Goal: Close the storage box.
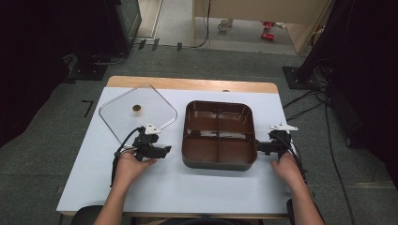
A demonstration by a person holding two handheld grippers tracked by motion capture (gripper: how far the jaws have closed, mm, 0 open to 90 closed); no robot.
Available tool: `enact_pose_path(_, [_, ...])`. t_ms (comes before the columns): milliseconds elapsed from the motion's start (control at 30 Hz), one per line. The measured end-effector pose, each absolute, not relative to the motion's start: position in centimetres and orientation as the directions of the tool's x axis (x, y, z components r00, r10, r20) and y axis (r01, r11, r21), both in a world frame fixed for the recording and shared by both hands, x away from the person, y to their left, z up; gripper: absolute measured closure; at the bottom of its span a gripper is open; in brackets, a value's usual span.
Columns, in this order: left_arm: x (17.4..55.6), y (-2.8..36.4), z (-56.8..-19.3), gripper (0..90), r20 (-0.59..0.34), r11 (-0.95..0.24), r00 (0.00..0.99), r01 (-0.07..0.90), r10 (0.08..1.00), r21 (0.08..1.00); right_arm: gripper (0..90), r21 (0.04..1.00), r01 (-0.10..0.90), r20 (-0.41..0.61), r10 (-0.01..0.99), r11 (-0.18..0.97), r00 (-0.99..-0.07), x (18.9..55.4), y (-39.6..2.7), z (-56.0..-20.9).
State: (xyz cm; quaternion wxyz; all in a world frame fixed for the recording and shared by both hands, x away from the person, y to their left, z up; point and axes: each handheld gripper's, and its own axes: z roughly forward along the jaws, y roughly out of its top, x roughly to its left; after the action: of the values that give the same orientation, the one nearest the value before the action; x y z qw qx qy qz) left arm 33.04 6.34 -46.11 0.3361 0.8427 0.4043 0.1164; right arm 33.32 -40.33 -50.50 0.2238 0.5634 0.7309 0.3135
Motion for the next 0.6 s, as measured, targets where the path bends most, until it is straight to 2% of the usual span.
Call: enact_pose_path(600, [35.1, 6.0, -45.4, 34.3, -0.074, -0.464, 0.677, 0.575, 0.732, 0.674, 3.1, 0.711, 0.683, 0.025, 0.964, 0.169, -0.265, 33.3, -40.3, -50.5])
